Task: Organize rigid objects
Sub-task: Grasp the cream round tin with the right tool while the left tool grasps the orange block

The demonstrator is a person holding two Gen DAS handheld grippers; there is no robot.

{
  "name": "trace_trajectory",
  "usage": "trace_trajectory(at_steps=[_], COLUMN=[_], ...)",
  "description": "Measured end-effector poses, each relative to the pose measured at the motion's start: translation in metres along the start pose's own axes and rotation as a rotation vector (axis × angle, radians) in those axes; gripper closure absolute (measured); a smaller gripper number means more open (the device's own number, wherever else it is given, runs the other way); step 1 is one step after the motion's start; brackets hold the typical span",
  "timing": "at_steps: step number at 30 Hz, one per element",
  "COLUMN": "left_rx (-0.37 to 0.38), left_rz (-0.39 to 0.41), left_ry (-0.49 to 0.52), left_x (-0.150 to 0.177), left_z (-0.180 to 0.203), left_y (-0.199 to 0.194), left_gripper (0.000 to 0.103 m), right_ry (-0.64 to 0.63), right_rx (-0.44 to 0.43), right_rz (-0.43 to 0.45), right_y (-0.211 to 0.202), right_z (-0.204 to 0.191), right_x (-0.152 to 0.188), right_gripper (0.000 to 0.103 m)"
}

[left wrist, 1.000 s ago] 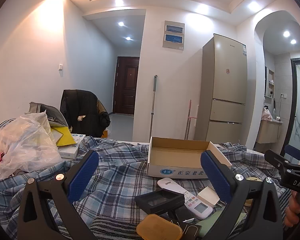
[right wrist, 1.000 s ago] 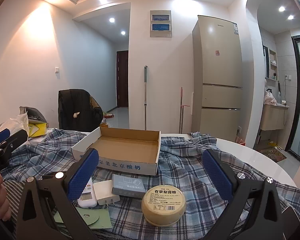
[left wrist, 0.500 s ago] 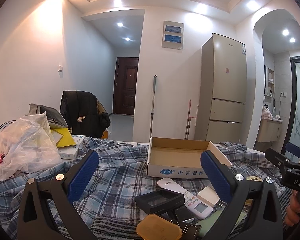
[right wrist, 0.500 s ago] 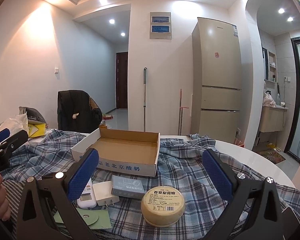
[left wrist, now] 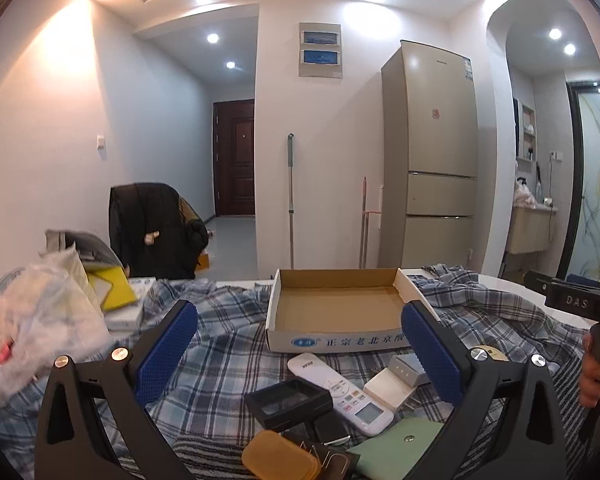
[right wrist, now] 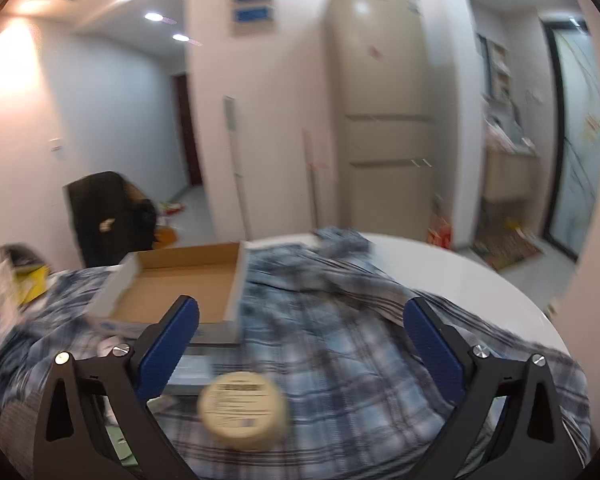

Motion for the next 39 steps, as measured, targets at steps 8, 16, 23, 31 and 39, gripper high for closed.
trace_trajectory(at_steps=[8, 16, 23, 31, 39], left_rx=[-0.027, -0.019, -0.066, 0.251, 0.381], left_rz=[-0.003, -0.167, -0.224, -0.357, -0.485], left_ry=[0.016, 0.014, -0.078, 0.04, 0.165], left_x=[-0.003, 0.016, 0.025, 0.053, 0.083], left_z=[0.005, -0.027, -0.067, -0.045, -0.045], left_y=[-0.001, 0.009, 0.012, 0.011, 0.032], left_gripper=[0.0, 0.0, 0.0, 0.0, 0.0], right_ry=[-0.174, -0.324, -0.332, -0.318, -0.297], right_rx=[-0.179, -0.126, -0.119, -0.186, -0.25], right_rz=[-0.234, -0.327, -0.39, -0.259, -0.24], right_y=[0.03, 0.044, 0.055, 0.03, 0.023], right_z=[-0.042, -0.067, -0.065, -0.068, -0.073], right_x=[0.045, 0.078, 0.085, 0.071, 0.067], right_gripper=[0.01, 0.012, 0.029, 0.029, 0.029])
Point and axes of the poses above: each gripper's, at about its wrist camera, not at the fingertips, and y roughly the way its jaws point, z to its right, x to its underside, the point moved 4 cm from there along y, roughly the way its jaws point, and after that the axes turned 7 degrees about x, right-handed, at the moved point
